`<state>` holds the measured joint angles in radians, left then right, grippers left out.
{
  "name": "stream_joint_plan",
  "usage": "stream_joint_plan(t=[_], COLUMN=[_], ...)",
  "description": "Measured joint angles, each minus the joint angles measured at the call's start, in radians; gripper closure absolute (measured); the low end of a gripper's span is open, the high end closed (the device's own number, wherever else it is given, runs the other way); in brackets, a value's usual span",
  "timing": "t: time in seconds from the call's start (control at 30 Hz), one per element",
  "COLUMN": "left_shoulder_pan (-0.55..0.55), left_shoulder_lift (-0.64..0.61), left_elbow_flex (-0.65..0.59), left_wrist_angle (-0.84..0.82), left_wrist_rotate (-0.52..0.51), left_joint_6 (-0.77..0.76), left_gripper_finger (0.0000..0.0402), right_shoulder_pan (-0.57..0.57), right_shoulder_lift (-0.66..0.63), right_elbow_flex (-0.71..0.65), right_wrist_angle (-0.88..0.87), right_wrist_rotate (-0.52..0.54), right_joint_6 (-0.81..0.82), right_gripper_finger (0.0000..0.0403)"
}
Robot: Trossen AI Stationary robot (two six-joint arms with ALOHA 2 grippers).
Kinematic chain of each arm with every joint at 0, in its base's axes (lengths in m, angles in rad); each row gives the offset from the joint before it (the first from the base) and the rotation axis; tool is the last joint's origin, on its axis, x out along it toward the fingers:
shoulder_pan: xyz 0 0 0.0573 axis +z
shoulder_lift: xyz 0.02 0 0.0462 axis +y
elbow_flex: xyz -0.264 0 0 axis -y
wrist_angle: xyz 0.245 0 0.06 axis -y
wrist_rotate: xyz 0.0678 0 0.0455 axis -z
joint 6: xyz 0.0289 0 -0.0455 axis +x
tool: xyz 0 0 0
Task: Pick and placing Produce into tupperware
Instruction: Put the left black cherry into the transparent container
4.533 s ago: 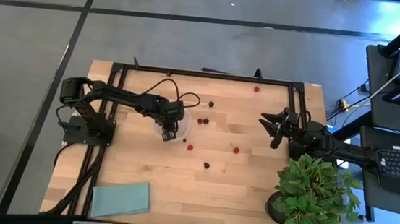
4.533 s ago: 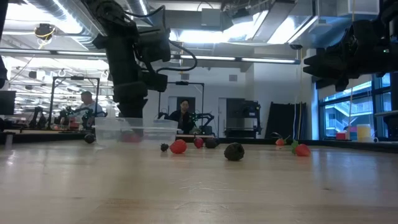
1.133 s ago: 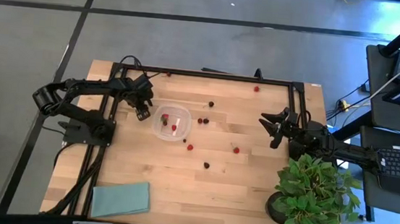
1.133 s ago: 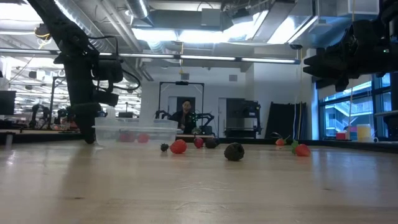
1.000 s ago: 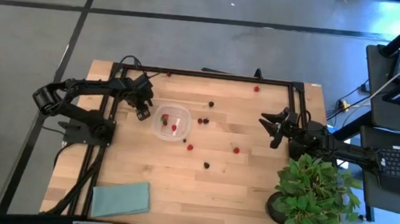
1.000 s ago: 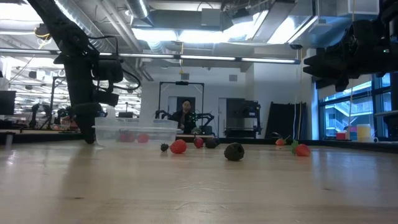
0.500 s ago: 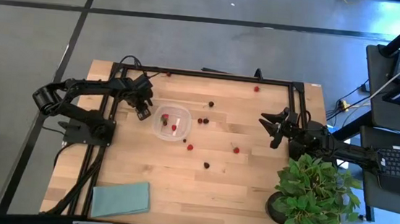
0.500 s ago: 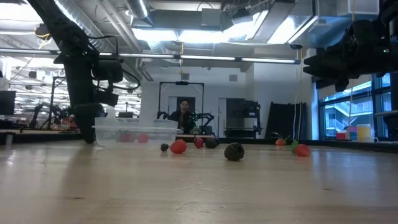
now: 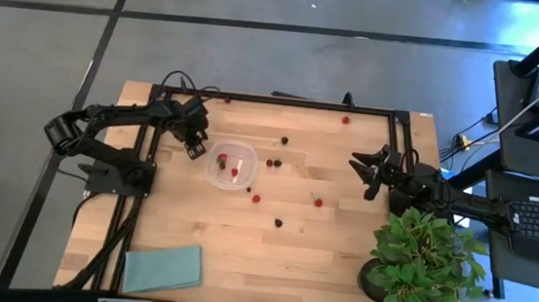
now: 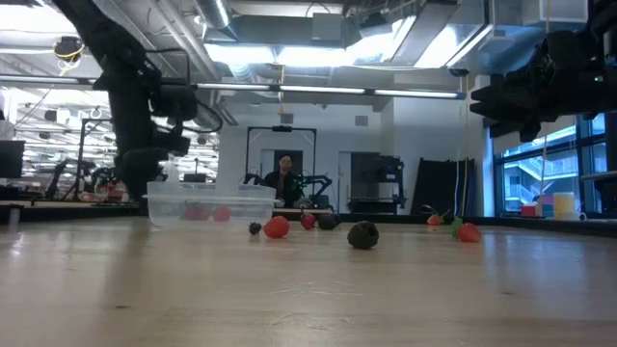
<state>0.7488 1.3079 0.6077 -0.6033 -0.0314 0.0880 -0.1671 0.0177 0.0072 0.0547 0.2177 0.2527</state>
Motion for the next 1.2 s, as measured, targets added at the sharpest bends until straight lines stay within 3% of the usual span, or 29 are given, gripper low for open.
stream_joint_plan(t=[0.27, 0.47, 0.83, 1.2], left_shoulder_pan=[-0.082, -0.216, -0.467, -0.522], left_shoulder_lift=[0.0, -0.001, 0.03, 0.168], left_elbow_flex=[0.171, 0.26, 0.275, 0.275], left_wrist_angle=[-0.111, -0.107, -0.031, 0.001], left_wrist_rotate=[-0.004, 0.038, 0.043, -0.004], left_joint_6=[0.002, -0.004, -0.087, -0.114], left_gripper_finger=[0.0295, 0.0285, 0.0287, 0.0287], right_shoulder_pan=[0.0, 0.0, 0.0, 0.0], right_shoulder_lift=[0.0, 0.0, 0.0, 0.0], right_elbow_flex=[0.0, 0.0, 0.0, 0.0], right_wrist_angle=[0.0, 0.0, 0.0, 0.0], right_wrist_rotate=[0.0, 0.0, 0.0, 0.0], right_joint_6=[0.0, 0.0, -0.002, 0.004], right_gripper_finger=[0.0253, 0.0253, 0.0253, 0.0253])
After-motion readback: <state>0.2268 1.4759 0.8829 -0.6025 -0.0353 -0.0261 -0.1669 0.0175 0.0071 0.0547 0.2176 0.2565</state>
